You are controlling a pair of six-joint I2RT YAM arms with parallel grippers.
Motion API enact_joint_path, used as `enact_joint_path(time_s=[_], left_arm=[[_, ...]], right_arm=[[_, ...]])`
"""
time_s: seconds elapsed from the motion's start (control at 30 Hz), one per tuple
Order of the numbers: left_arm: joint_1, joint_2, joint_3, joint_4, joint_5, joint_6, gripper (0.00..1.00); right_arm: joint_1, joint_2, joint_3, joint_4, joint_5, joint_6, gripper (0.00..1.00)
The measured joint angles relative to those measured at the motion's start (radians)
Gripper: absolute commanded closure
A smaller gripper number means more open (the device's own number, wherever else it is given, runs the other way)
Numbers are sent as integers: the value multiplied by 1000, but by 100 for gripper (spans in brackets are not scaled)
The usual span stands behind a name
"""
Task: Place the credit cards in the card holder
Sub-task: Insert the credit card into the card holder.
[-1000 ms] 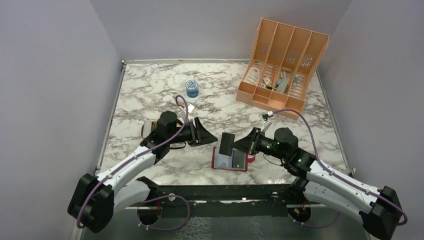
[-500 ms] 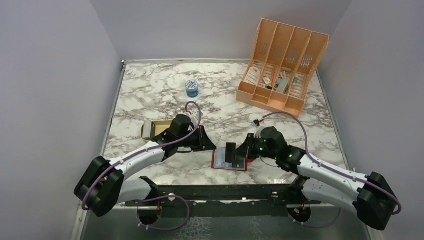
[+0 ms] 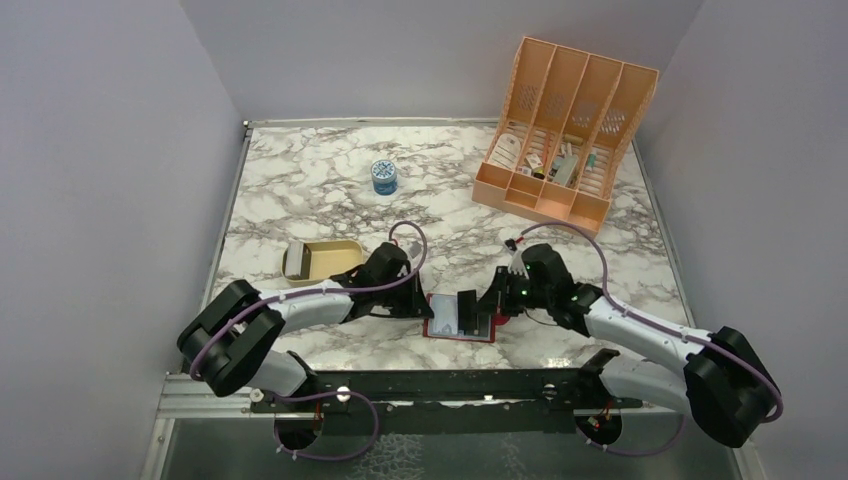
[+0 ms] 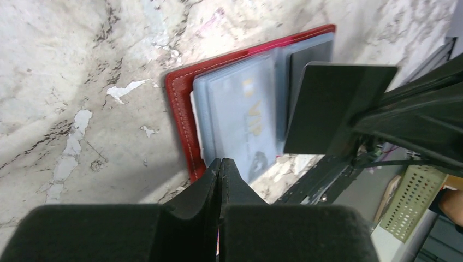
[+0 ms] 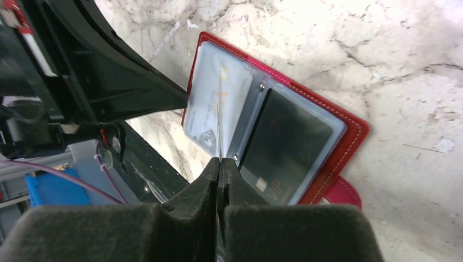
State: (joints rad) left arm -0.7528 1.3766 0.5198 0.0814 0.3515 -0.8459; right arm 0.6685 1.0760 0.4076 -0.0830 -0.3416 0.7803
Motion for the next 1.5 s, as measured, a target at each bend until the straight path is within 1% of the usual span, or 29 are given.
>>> enact_joint_path(time_s=[0.17, 0.67, 1.5], left_arm=[[-22, 51, 0, 7, -24, -6, 100], [-39, 49, -22, 44, -84, -37, 99], [-56, 43, -27, 48, -118, -43, 99]], right_arm=[[-62, 13, 0, -1, -68, -26, 99], [-108, 77, -2, 3, -173, -10, 99], [-147, 75, -40, -3, -200, 5, 99]])
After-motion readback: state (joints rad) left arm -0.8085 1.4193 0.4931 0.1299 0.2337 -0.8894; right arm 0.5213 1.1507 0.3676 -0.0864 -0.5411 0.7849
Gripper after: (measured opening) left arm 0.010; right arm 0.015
